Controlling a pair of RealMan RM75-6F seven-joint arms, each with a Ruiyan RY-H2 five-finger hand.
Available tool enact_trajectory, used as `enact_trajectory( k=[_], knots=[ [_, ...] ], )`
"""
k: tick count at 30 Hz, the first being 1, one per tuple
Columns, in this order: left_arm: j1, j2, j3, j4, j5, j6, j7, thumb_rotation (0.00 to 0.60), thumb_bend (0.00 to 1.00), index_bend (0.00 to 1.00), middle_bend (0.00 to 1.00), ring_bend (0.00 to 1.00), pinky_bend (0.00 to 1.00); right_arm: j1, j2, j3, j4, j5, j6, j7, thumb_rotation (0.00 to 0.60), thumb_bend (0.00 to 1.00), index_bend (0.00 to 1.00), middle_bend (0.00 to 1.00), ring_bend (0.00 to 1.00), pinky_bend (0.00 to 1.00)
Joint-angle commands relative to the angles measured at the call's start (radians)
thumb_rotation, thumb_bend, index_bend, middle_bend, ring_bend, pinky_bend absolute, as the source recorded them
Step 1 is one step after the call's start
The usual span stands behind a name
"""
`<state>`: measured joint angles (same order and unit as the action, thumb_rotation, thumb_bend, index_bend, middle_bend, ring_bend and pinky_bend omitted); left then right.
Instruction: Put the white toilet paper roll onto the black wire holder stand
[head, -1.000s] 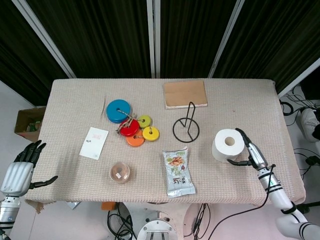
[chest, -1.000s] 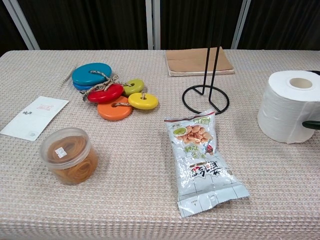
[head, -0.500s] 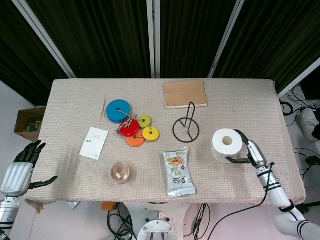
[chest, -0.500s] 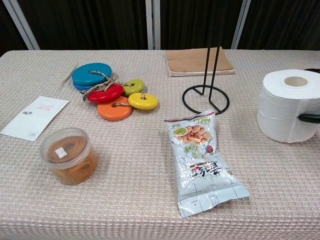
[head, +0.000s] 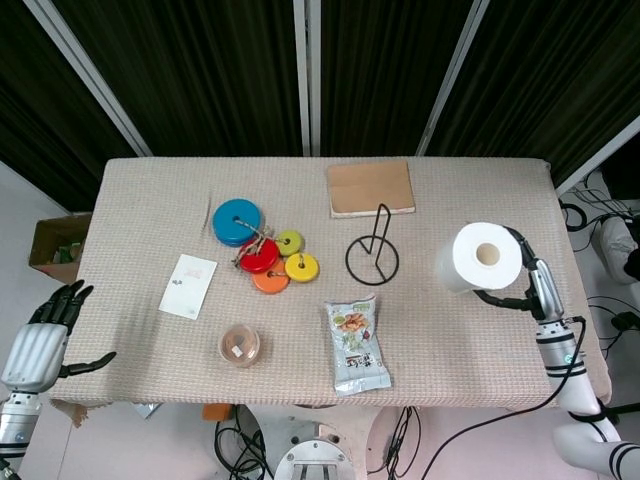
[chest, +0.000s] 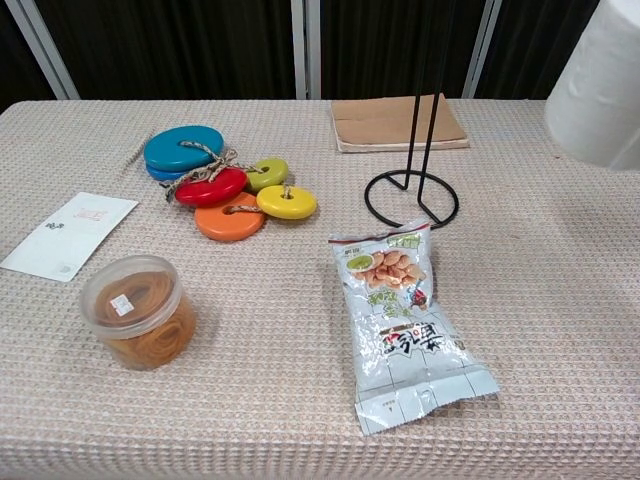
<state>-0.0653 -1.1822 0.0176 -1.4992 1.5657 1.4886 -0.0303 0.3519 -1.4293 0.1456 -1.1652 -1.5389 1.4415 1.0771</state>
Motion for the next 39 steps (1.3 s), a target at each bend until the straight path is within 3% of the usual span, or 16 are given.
enact_trajectory(
  k=[1,7,16,27,39],
  knots=[
    [-0.001,0.001,0.0,0.002,0.0,-0.001,-0.005,0.4,0.04,0.07,0.03,0.05,0.21,0.006,0.084,0.083,-0.145,0.004,0.082,-0.04,0.6,0.15,0.53,0.52,0.46,0.51],
    [-0.008,0.0,-0.003,0.01,-0.007,-0.015,-0.019,0.4,0.04,0.07,0.03,0.05,0.21,0.061,0.089,0.177,-0.264,0.058,0.066,-0.088,0.6,0.15,0.53,0.51,0.46,0.51],
    [-0.014,0.015,-0.008,-0.012,-0.007,-0.015,-0.004,0.401,0.04,0.07,0.03,0.05,0.21,0.198,0.117,0.244,-0.412,0.148,-0.144,-0.252,0.6,0.18,0.53,0.51,0.46,0.51],
    [-0.024,0.019,-0.01,-0.019,-0.014,-0.033,-0.006,0.398,0.04,0.07,0.03,0.05,0.21,0.285,0.109,0.279,-0.463,0.252,-0.284,-0.369,0.6,0.18,0.53,0.51,0.46,0.51],
    [-0.025,0.029,-0.01,-0.029,-0.015,-0.029,-0.008,0.4,0.04,0.07,0.03,0.05,0.21,0.315,0.062,0.261,-0.413,0.32,-0.378,-0.384,0.6,0.18,0.53,0.51,0.46,0.51]
  ],
)
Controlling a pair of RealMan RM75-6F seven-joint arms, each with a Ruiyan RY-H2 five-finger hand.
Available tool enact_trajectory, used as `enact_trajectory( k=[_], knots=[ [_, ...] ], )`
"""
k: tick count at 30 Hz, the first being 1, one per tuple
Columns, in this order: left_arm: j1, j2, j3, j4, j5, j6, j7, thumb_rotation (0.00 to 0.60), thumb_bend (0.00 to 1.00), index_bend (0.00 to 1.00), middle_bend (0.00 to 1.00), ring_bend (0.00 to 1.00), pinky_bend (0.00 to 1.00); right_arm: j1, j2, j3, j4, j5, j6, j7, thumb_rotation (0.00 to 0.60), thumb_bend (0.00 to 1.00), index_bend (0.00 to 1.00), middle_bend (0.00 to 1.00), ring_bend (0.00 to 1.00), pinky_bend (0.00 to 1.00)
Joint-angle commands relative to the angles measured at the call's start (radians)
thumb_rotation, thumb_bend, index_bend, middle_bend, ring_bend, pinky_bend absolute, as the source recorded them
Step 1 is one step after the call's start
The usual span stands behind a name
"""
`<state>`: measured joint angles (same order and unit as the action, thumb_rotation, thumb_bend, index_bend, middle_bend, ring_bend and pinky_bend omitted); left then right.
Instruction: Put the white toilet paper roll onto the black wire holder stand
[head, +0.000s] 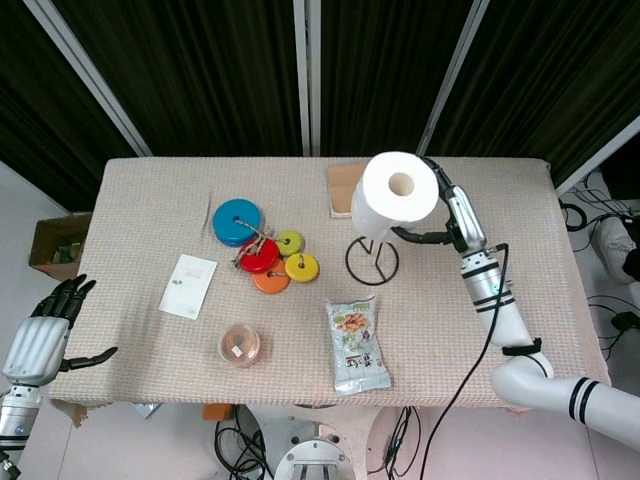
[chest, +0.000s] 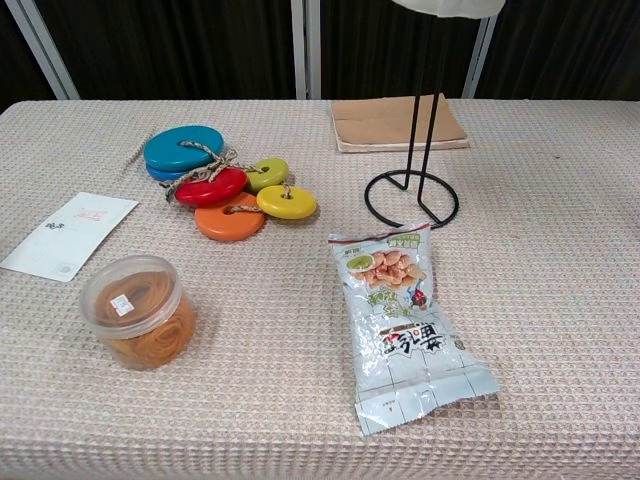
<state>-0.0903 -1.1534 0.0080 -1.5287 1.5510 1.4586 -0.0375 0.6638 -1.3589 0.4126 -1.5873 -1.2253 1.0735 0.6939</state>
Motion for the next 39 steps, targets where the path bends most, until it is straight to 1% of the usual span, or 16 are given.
enact_trajectory(
  k=[1,4,8,13,17,24,26,27,29,30,31,33,34,39],
  knots=[
    [0.0,-0.001,0.0,0.002,-0.001,0.001,-0.001,0.4,0.04,0.07,0.03,0.05,0.21,0.004,-0.012,-0.008,0.015,0.008,-0.013,-0.001,0.6,0.18,0.53,0.51,0.46,0.51],
    [-0.001,-0.003,0.0,0.004,-0.001,-0.002,-0.003,0.398,0.04,0.07,0.03,0.05,0.21,0.003,-0.03,-0.018,0.038,0.011,-0.023,0.003,0.6,0.18,0.53,0.51,0.46,0.51],
    [-0.001,-0.004,0.001,0.004,-0.003,-0.004,-0.003,0.398,0.04,0.07,0.03,0.05,0.21,-0.002,-0.07,-0.042,0.095,-0.009,-0.021,0.025,0.6,0.18,0.52,0.5,0.46,0.51],
    [0.001,0.0,0.003,-0.001,-0.004,-0.002,0.002,0.399,0.04,0.07,0.03,0.05,0.21,-0.013,-0.135,-0.076,0.187,-0.047,-0.006,0.08,0.6,0.16,0.48,0.47,0.46,0.51],
    [0.003,0.001,0.003,0.001,-0.007,-0.002,-0.002,0.399,0.04,0.07,0.03,0.05,0.21,-0.014,-0.172,-0.1,0.257,-0.073,-0.025,0.148,0.6,0.15,0.46,0.45,0.45,0.5],
    [0.004,0.001,0.002,0.008,-0.01,-0.001,-0.007,0.4,0.04,0.07,0.03,0.05,0.21,-0.009,-0.22,-0.119,0.352,-0.101,-0.037,0.198,0.6,0.15,0.44,0.43,0.44,0.48],
    [0.005,0.003,0.002,0.009,-0.01,0.001,-0.008,0.399,0.04,0.07,0.03,0.05,0.21,-0.007,-0.226,-0.128,0.367,-0.113,-0.042,0.206,0.6,0.15,0.4,0.4,0.41,0.46],
    [0.006,0.004,0.002,0.01,-0.011,0.002,-0.008,0.398,0.04,0.07,0.03,0.05,0.21,-0.005,-0.225,-0.134,0.371,-0.121,-0.049,0.211,0.6,0.13,0.35,0.37,0.37,0.44],
    [0.008,0.005,0.002,0.011,-0.013,0.004,-0.009,0.398,0.04,0.07,0.03,0.05,0.21,0.004,-0.214,-0.156,0.377,-0.146,-0.078,0.225,0.6,0.09,0.18,0.26,0.24,0.34],
    [0.009,0.006,0.002,0.011,-0.014,0.005,-0.01,0.398,0.04,0.07,0.03,0.05,0.21,0.009,-0.208,-0.166,0.378,-0.156,-0.093,0.231,0.6,0.05,0.08,0.15,0.13,0.24],
    [0.01,0.006,0.002,0.011,-0.014,0.006,-0.011,0.399,0.04,0.07,0.03,0.05,0.21,0.013,-0.203,-0.172,0.379,-0.163,-0.104,0.239,0.6,0.02,0.02,0.06,0.05,0.13],
    [0.011,0.006,0.004,0.013,-0.013,0.006,-0.012,0.398,0.04,0.07,0.03,0.05,0.21,0.012,-0.207,-0.174,0.388,-0.166,-0.105,0.259,0.6,0.0,0.0,0.0,0.0,0.02],
    [0.012,0.006,0.004,0.013,-0.013,0.006,-0.011,0.4,0.04,0.07,0.03,0.05,0.21,0.012,-0.211,-0.172,0.394,-0.163,-0.103,0.264,0.6,0.0,0.0,0.0,0.0,0.0],
    [0.014,0.009,0.004,0.012,-0.013,0.01,-0.011,0.401,0.04,0.07,0.03,0.05,0.21,0.007,-0.212,-0.169,0.408,-0.172,-0.079,0.273,0.6,0.0,0.0,0.0,0.0,0.0]
  ],
)
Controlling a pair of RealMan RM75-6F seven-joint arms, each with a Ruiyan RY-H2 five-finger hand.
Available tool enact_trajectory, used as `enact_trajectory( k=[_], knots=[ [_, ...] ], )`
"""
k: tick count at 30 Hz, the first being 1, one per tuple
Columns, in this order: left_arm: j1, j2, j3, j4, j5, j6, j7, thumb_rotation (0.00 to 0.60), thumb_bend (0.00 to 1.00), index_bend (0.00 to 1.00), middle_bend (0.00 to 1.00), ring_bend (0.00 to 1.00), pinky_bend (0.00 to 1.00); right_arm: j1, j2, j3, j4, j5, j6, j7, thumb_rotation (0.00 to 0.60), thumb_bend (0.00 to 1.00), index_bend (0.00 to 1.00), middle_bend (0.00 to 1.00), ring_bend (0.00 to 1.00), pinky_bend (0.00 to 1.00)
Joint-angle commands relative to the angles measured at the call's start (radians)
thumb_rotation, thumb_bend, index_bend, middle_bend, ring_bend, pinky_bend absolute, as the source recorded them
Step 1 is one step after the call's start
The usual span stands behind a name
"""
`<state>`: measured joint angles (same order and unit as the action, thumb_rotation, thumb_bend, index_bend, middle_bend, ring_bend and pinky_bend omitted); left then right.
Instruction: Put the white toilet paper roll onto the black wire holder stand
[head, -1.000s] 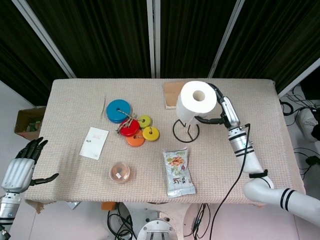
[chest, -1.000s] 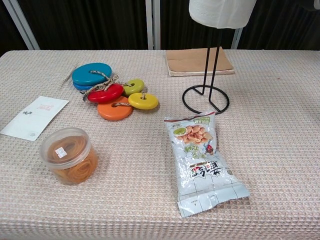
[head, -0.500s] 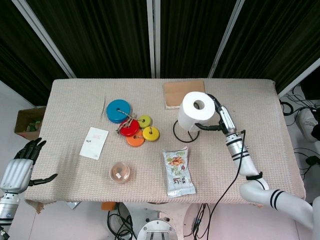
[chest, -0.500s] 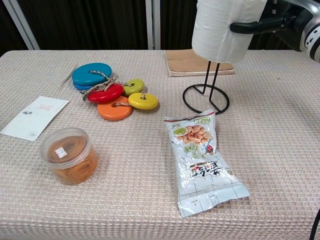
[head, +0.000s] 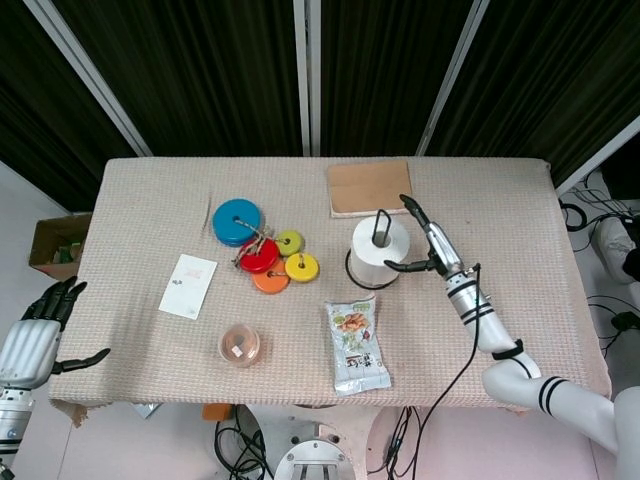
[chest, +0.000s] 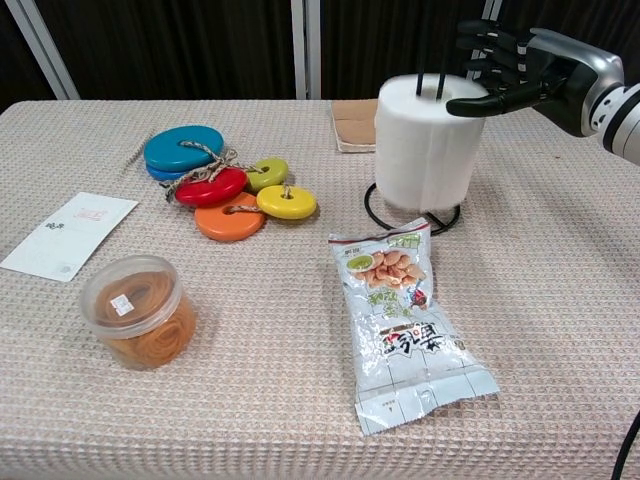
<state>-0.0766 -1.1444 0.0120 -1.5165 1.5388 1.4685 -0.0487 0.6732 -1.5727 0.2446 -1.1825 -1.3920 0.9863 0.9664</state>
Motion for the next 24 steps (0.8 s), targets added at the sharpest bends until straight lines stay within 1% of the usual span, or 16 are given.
enact_trajectory(
  k=[1,4,7,10,11,13,14,15,17,20,22,24],
  knots=[
    [0.0,0.0,-0.001,0.0,-0.001,0.0,-0.001,0.402,0.04,0.07,0.03,0.05,0.21,-0.006,0.006,-0.004,0.002,-0.009,0.014,0.001,0.6,0.0,0.0,0.0,0.0,0.0],
    [0.0,-0.002,-0.001,0.001,0.0,0.0,-0.003,0.398,0.04,0.07,0.03,0.05,0.21,-0.023,0.024,-0.017,-0.004,-0.028,0.041,-0.003,0.6,0.0,0.0,0.0,0.0,0.0],
    [0.0,-0.004,0.002,0.002,0.003,-0.002,-0.002,0.398,0.04,0.07,0.03,0.05,0.21,-0.06,0.051,-0.052,0.01,-0.078,0.119,-0.065,0.6,0.0,0.0,0.0,0.0,0.0],
    [-0.001,-0.005,0.002,0.003,0.006,-0.002,-0.002,0.398,0.04,0.07,0.03,0.05,0.21,-0.122,0.089,-0.109,0.039,-0.131,0.218,-0.242,0.6,0.0,0.0,0.0,0.0,0.0],
    [-0.001,-0.004,0.0,0.004,0.006,0.0,-0.002,0.398,0.04,0.07,0.03,0.05,0.21,-0.156,0.113,-0.135,0.034,-0.148,0.257,-0.317,0.6,0.0,0.0,0.0,0.0,0.0],
    [-0.001,-0.003,-0.002,0.005,0.004,0.001,-0.001,0.399,0.04,0.07,0.03,0.05,0.21,-0.212,0.154,-0.17,0.017,-0.156,0.307,-0.448,0.6,0.0,0.0,0.0,0.0,0.0],
    [-0.002,-0.003,-0.003,0.006,0.001,0.0,0.0,0.399,0.04,0.07,0.03,0.05,0.21,-0.25,0.183,-0.189,-0.004,-0.146,0.329,-0.543,0.6,0.0,0.0,0.0,0.0,0.0],
    [-0.001,-0.003,-0.004,0.006,-0.002,-0.001,0.001,0.398,0.04,0.07,0.03,0.05,0.21,-0.279,0.205,-0.202,-0.026,-0.132,0.341,-0.606,0.6,0.0,0.0,0.0,0.0,0.0],
    [-0.001,-0.005,-0.006,0.007,-0.008,-0.003,0.006,0.399,0.04,0.07,0.03,0.05,0.21,-0.344,0.252,-0.231,-0.089,-0.09,0.354,-0.697,0.6,0.0,0.0,0.0,0.0,0.0],
    [-0.001,-0.009,-0.008,0.01,-0.011,-0.003,0.011,0.369,0.04,0.07,0.03,0.05,0.21,-0.422,0.297,-0.255,-0.139,-0.023,0.366,-0.751,0.6,0.0,0.0,0.0,0.0,0.0],
    [0.001,-0.013,-0.01,0.012,-0.01,0.003,0.016,0.355,0.04,0.07,0.03,0.05,0.21,-0.469,0.295,-0.264,-0.124,0.012,0.393,-0.806,0.6,0.0,0.0,0.0,0.0,0.0],
    [0.003,-0.016,-0.011,0.011,-0.008,0.01,0.022,0.351,0.04,0.07,0.03,0.05,0.21,-0.516,0.279,-0.26,-0.105,0.048,0.435,-0.867,0.6,0.0,0.0,0.0,0.0,0.0]
  ],
)
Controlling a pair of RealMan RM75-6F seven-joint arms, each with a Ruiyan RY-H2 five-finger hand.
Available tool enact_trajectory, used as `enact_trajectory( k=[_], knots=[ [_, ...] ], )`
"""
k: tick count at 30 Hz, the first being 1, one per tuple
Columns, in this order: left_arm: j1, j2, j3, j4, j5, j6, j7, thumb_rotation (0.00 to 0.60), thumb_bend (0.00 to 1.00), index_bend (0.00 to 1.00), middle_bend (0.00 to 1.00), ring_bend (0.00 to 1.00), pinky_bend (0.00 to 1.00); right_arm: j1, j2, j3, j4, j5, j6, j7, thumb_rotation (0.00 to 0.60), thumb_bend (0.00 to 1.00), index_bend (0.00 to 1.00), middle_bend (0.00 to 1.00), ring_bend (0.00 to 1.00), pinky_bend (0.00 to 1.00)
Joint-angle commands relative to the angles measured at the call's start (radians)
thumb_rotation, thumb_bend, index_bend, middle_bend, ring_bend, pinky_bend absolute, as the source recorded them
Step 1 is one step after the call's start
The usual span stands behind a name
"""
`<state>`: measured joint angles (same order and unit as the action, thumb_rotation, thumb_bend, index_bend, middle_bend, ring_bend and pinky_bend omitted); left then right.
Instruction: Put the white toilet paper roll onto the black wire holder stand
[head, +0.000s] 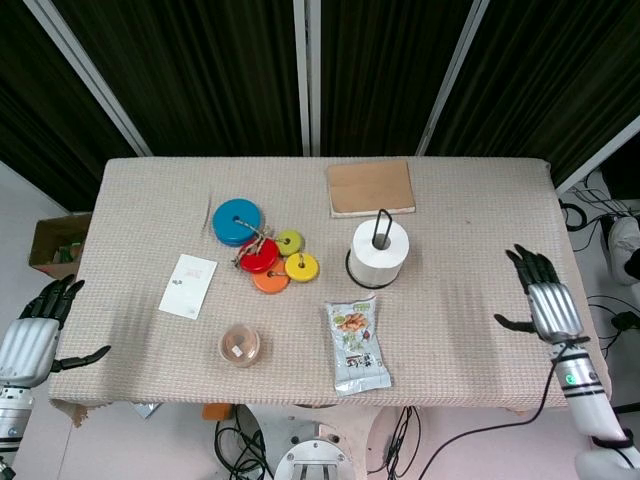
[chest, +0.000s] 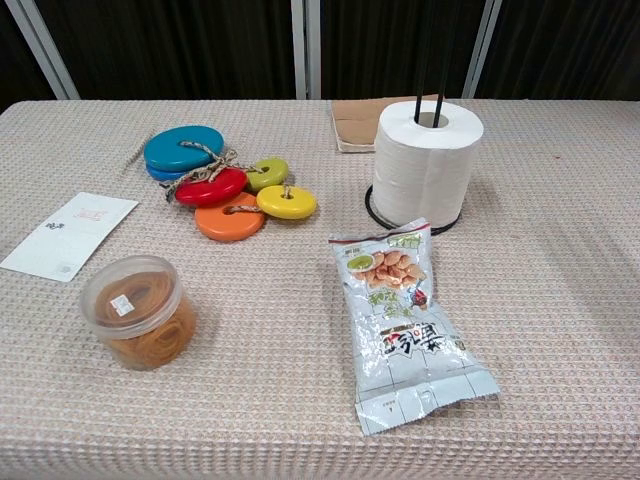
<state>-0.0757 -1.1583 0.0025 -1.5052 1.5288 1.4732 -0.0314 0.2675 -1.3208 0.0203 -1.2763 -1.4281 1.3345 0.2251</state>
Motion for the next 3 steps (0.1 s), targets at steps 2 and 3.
enact_trajectory(
  k=[2,3],
  knots=[
    [0.004,-0.004,0.0,-0.002,0.004,0.01,0.012,0.351,0.04,0.07,0.03,0.05,0.21,-0.149,0.015,-0.035,-0.01,0.097,0.122,-0.137,0.6,0.0,0.0,0.0,0.0,0.0],
    [0.006,-0.004,0.0,-0.003,0.004,0.013,0.014,0.35,0.04,0.07,0.03,0.05,0.21,-0.164,0.014,-0.039,-0.01,0.095,0.133,-0.13,0.6,0.0,0.0,0.0,0.0,0.0]
  ],
)
